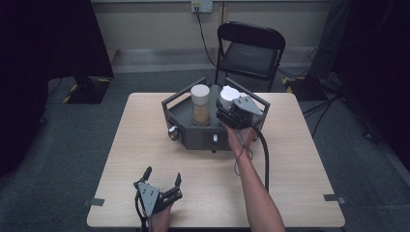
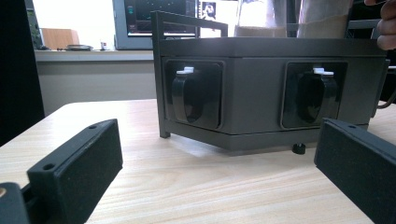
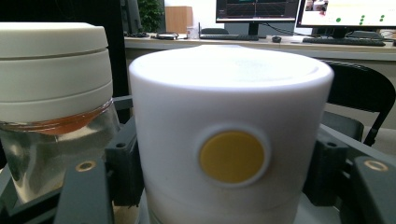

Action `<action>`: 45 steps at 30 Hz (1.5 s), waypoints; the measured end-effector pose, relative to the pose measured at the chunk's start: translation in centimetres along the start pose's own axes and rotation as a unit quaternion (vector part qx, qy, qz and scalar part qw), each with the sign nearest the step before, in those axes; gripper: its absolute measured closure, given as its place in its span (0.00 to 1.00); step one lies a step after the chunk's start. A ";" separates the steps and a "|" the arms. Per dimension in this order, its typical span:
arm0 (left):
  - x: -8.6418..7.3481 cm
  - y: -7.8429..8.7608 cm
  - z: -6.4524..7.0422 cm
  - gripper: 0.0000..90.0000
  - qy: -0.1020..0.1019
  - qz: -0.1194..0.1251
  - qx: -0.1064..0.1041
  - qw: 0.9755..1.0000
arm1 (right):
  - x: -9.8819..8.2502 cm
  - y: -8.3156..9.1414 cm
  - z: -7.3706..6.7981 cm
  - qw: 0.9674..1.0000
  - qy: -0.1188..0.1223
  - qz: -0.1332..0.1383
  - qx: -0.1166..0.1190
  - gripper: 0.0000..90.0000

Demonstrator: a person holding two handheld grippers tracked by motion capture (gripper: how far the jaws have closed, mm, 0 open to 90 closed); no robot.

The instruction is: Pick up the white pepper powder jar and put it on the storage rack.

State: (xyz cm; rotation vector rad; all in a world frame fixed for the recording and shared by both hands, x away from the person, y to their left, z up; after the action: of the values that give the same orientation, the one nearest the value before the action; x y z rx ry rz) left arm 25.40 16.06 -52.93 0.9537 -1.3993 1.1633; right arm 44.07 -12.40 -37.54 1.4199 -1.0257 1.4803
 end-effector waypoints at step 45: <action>0.0 0.0 0.0 0.00 0.000 0.000 0.001 1.000 | -0.4 2.5 0.1 0.998 -0.008 0.060 -0.015 0.00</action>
State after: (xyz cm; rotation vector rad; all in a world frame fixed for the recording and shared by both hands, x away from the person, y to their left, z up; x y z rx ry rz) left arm 25.39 16.05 -52.93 0.9552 -1.3989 1.1647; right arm 41.77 -13.29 -37.97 1.3718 -1.1568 1.5348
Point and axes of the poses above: each handheld gripper's, and its own axes: y roughly backward along the jaws, x roughly out of its top, z roughly to its right, the point moved 10 cm from there along -y, roughly forward along the jaws, and after that the axes turned 5 degrees about z, right-handed, at the moved point
